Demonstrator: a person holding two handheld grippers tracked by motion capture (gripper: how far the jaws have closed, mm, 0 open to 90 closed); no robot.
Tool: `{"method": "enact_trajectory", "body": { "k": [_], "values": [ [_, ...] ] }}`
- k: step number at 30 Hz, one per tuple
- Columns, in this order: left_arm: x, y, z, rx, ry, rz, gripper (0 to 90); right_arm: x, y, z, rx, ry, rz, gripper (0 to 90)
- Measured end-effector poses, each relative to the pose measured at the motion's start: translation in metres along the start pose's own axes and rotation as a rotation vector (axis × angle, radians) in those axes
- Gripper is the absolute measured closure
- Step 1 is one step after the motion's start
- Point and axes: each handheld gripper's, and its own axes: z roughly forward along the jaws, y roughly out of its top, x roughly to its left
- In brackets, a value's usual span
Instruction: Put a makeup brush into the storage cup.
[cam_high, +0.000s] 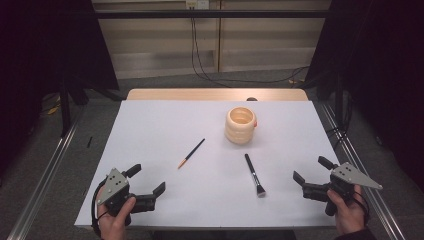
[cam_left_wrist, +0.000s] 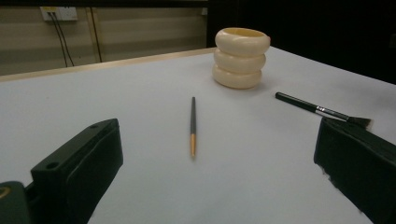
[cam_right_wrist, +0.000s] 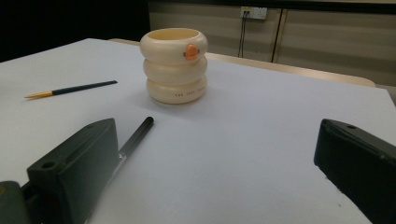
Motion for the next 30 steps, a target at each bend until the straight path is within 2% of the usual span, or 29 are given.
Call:
{"method": "enact_trajectory", "body": {
  "k": [4, 15, 17, 20, 22, 28, 30],
  "values": [
    [-0.001, 0.001, 0.002, 0.008, -0.019, 0.003, 1.4, -0.003, -0.001, 0.0, 0.004, 0.007, 0.02, 0.0],
    [-0.004, 0.002, 0.004, 0.005, -0.046, 0.009, 2.0, -0.002, -0.002, 0.001, 0.007, 0.02, 0.012, 0.0],
    [-0.004, 0.003, 0.004, 0.01, -0.027, 0.011, 1.9, -0.002, -0.002, 0.001, 0.014, 0.022, 0.014, 0.0],
    [-0.006, 0.003, 0.007, 0.03, -0.033, 0.009, 2.9, -0.001, -0.001, 0.001, 0.011, 0.024, 0.007, 0.0],
    [-0.006, 0.004, 0.008, 0.025, -0.041, 0.016, 2.6, 0.0, -0.002, 0.001, 0.012, 0.029, -0.003, 0.0],
    [-0.007, 0.008, 0.011, 0.023, -0.041, 0.009, 3.3, 0.0, -0.001, 0.0, 0.009, 0.035, 0.012, 0.0],
    [-0.007, 0.009, 0.014, 0.031, -0.054, 0.01, 3.3, 0.001, -0.002, -0.001, 0.004, 0.033, 0.001, 0.0]
  ]
}}
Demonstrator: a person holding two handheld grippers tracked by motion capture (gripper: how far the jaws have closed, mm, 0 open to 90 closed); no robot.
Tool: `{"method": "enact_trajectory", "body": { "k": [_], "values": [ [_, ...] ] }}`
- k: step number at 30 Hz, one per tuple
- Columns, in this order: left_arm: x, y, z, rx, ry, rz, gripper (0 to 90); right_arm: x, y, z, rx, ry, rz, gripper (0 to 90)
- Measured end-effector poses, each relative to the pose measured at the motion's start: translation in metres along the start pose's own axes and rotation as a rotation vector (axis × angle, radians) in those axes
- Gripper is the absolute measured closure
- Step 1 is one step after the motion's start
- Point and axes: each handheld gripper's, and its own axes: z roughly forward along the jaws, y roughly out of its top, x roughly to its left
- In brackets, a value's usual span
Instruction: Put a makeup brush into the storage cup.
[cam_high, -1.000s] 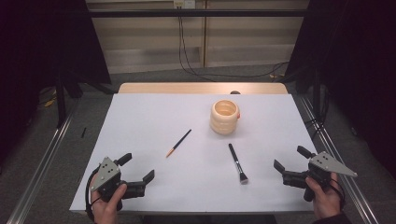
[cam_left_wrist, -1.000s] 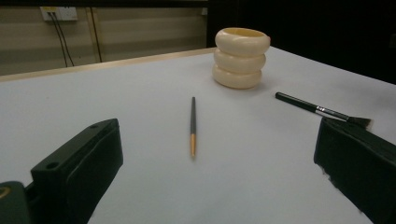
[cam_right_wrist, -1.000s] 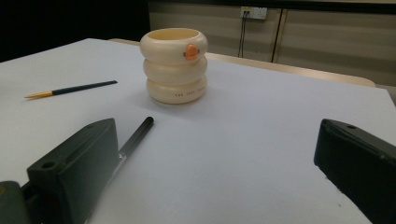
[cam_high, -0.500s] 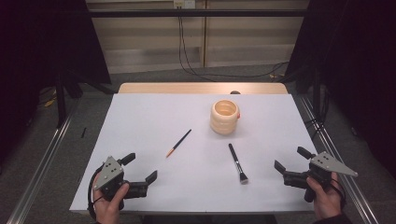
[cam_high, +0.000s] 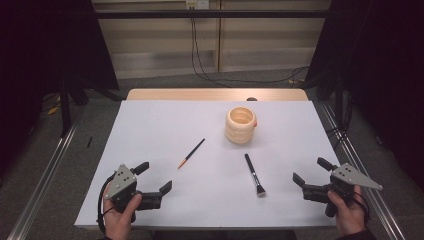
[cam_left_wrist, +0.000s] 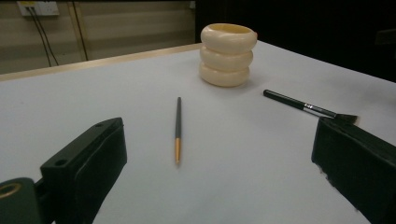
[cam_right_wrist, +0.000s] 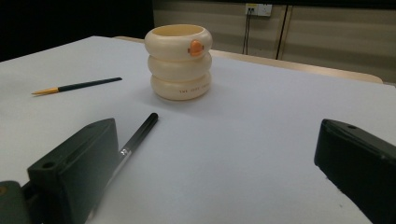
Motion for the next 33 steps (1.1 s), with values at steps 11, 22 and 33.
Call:
{"method": "enact_trajectory", "body": {
  "k": [11, 22, 33],
  "values": [
    [0.001, 0.019, 0.011, -0.001, -0.059, 0.037, 2.2, 0.002, 0.001, 0.002, 0.003, 0.007, -0.003, 0.0],
    [0.006, 0.034, 0.026, 0.029, -0.06, 0.058, 2.0, 0.004, 0.001, 0.003, 0.004, 0.019, -0.01, 0.0],
    [0.012, 0.045, 0.046, 0.05, -0.056, 0.061, 2.0, 0.004, 0.002, 0.005, 0.002, 0.024, -0.016, 0.0]
  ]
}}
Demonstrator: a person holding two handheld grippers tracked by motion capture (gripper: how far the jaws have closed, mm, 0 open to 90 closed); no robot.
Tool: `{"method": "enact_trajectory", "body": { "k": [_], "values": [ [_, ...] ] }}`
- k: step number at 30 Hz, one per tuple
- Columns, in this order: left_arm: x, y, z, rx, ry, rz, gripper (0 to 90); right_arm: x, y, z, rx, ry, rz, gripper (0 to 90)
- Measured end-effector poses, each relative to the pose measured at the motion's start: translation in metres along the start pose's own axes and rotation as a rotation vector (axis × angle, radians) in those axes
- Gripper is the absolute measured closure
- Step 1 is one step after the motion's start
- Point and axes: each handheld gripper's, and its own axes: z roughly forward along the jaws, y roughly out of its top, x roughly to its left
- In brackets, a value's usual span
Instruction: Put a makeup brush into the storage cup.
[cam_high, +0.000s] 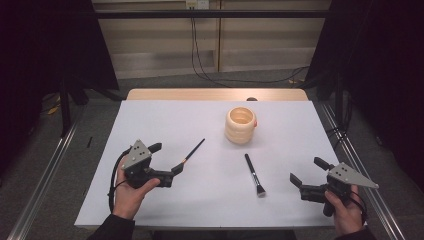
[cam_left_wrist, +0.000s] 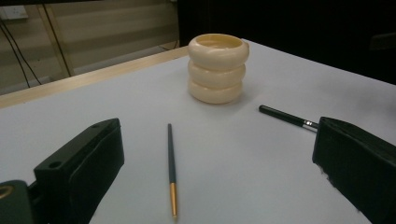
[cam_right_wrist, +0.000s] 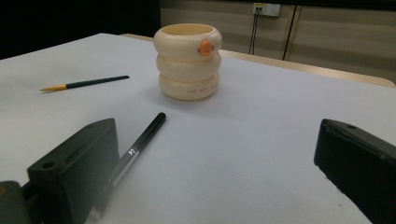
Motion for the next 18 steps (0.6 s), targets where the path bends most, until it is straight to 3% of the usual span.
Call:
{"method": "enact_trajectory", "body": {
  "k": [4, 8, 14, 18],
  "values": [
    [0.003, 0.005, 0.008, 0.008, 0.019, 0.0, 2.0, 0.0, 0.0, 0.0, 0.0, 0.001, -0.002, 0.0],
    [0.008, 0.011, 0.016, 0.004, -0.001, -0.017, 2.0, 0.0, 0.0, 0.0, 0.003, -0.001, 0.008, 0.0],
    [0.012, 0.018, 0.028, 0.042, -0.003, 0.01, 2.5, 0.0, 0.0, -0.001, 0.0, -0.004, 0.009, 0.0],
    [0.017, 0.018, 0.038, 0.063, -0.013, -0.012, 2.3, 0.0, 0.0, -0.001, 0.001, -0.003, 0.013, 0.0]
  ]
}}
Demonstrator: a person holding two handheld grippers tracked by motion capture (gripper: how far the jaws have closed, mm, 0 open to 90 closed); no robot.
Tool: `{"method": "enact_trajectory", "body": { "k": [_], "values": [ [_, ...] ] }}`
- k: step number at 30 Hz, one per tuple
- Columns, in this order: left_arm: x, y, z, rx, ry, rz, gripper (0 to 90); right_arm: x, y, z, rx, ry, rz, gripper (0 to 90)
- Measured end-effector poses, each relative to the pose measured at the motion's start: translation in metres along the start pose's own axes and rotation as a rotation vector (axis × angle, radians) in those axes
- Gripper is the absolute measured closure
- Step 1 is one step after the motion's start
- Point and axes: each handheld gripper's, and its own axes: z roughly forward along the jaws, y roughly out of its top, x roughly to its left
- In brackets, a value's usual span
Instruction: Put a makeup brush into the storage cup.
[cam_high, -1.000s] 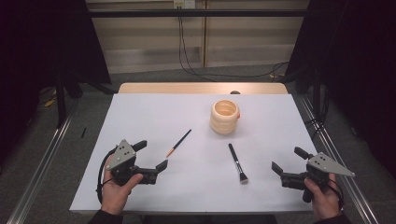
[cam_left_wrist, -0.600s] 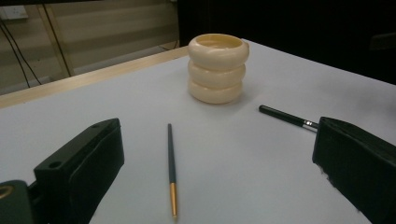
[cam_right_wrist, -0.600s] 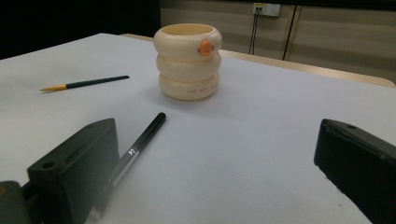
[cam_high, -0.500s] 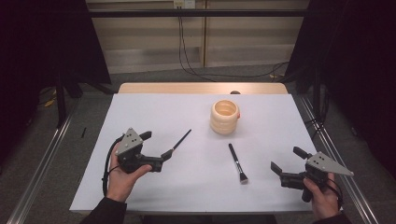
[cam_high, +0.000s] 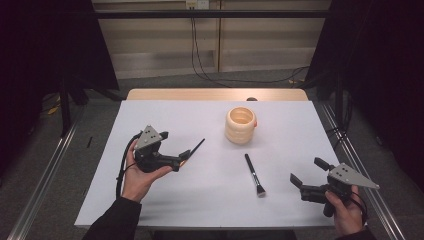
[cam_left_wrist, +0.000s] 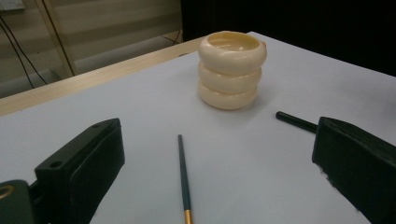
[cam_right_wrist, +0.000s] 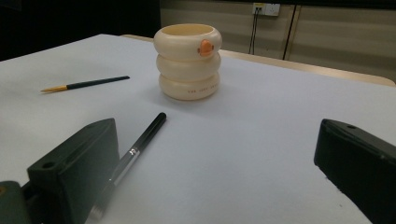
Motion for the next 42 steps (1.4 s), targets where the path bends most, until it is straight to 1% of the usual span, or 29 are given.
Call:
{"method": "enact_trajectory", "body": {
  "k": [1, 3, 5, 6, 7, 10, 12, 14, 15, 17, 20, 21, 23, 24, 25, 27, 29, 30, 31, 32, 33, 34, 35, 36, 37, 39, 40, 41, 42],
  "values": [
    [0.001, 0.001, 0.002, 0.006, -0.004, -0.002, 2.3, -0.001, 0.0, 0.0, 0.003, 0.002, -0.004, 0.0],
    [0.003, 0.005, 0.007, 0.026, -0.002, 0.014, 3.2, -0.001, 0.0, 0.001, 0.003, 0.0, 0.003, 0.0],
    [0.005, 0.009, 0.011, 0.041, 0.006, 0.013, 3.2, -0.001, 0.0, 0.001, 0.004, -0.001, -0.003, 0.0],
    [0.007, 0.01, 0.013, 0.04, 0.002, 0.014, 3.5, 0.0, 0.0, 0.0, 0.002, -0.001, 0.001, 0.0],
    [0.008, 0.011, 0.014, 0.054, 0.0, 0.014, 3.5, 0.0, 0.0, 0.0, 0.002, -0.001, 0.001, 0.0],
    [0.011, 0.016, 0.02, 0.082, -0.008, 0.038, 4.7, 0.0, 0.0, 0.001, 0.003, 0.009, -0.007, 0.0],
    [0.014, 0.018, 0.025, 0.094, -0.014, 0.027, 6.0, 0.0, 0.0, 0.001, 0.003, 0.007, -0.009, 0.0],
    [0.015, 0.019, 0.028, 0.122, -0.016, 0.028, 6.8, 0.0, 0.0, 0.0, 0.005, 0.008, -0.005, 0.0],
    [0.017, 0.019, 0.031, 0.142, -0.005, 0.042, 7.1, 0.0, 0.0, 0.0, 0.004, 0.007, -0.007, 0.0],
    [0.018, 0.019, 0.033, 0.171, -0.003, 0.053, 7.2, 0.001, 0.0, 0.0, 0.005, 0.008, -0.006, 0.0],
    [0.021, 0.02, 0.039, 0.203, -0.005, 0.05, 9.2, 0.001, 0.0, 0.001, 0.008, 0.007, -0.004, 0.0],
    [0.021, 0.019, 0.04, 0.217, 0.004, 0.054, 9.8, 0.002, 0.0, 0.001, 0.007, 0.008, -0.005, 0.0],
    [0.022, 0.019, 0.044, 0.246, 0.003, 0.077, 15.4, 0.002, 0.0, 0.001, 0.01, 0.012, -0.006, 0.0],
    [0.023, 0.02, 0.045, 0.282, 0.01, 0.074, 13.7, 0.002, 0.0, 0.001, 0.01, 0.013, -0.005, 0.0],
    [0.023, 0.02, 0.047, 0.297, 0.003, 0.066, 11.9, 0.002, 0.0, 0.001, 0.01, 0.013, -0.004, 0.0],
    [0.025, 0.02, 0.051, 0.322, -0.015, 0.06, 14.3, 0.001, 0.0, 0.001, 0.01, 0.011, -0.003, 0.0],
    [0.026, 0.02, 0.053, 0.346, -0.021, 0.057, 16.6, 0.001, 0.0, 0.001, 0.011, 0.012, -0.005, 0.0],
    [0.028, 0.02, 0.055, 0.373, -0.019, 0.048, 18.5, 0.002, 0.0, 0.001, 0.013, 0.009, -0.004, 0.0],
    [0.03, 0.021, 0.056, 0.41, -0.029, 0.045, 18.5, 0.002, 0.0, 0.001, 0.013, 0.009, -0.004, 0.0],
    [0.031, 0.021, 0.058, 0.418, -0.031, 0.035, 19.7, 0.001, 0.0, 0.001, 0.012, 0.006, -0.003, 0.0],
    [0.032, 0.021, 0.06, 0.445, -0.037, 0.035, 19.7, 0.001, 0.0, 0.001, 0.012, 0.006, -0.003, 0.0],
    [0.033, 0.021, 0.063, 0.466, -0.051, 0.028, 23.7, 0.001, 0.0, 0.001, 0.012, 0.006, -0.005, 0.0],
    [0.033, 0.022, 0.065, 0.505, -0.066, 0.031, 27.3, 0.002, 0.0, 0.001, 0.012, 0.006, -0.004, 0.0],
    [0.034, 0.024, 0.067, 0.531, -0.066, 0.039, 27.0, 0.002, 0.0, 0.001, 0.013, 0.007, -0.004, 0.0],
    [0.033, 0.024, 0.068, 0.542, -0.053, 0.039, 26.2, 0.002, 0.0, 0.001, 0.012, 0.008, -0.009, 0.0],
    [0.034, 0.024, 0.072, 0.571, -0.051, 0.027, 25.7, 0.002, 0.0, 0.001, 0.011, 0.005, -0.009, 0.0],
    [0.034, 0.024, 0.074, 0.59, -0.056, 0.011, 25.6, 0.002, 0.0, 0.001, 0.011, 0.007, -0.009, 0.0],
    [0.034, 0.023, 0.075, 0.597, -0.055, 0.008, 25.4, 0.002, 0.0, 0.001, 0.012, 0.007, -0.009, 0.0],
    [0.034, 0.023, 0.077, 0.616, -0.055, -0.003, 25.2, 0.002, 0.0, 0.001, 0.012, 0.007, -0.01, 0.0]
  ]
}}
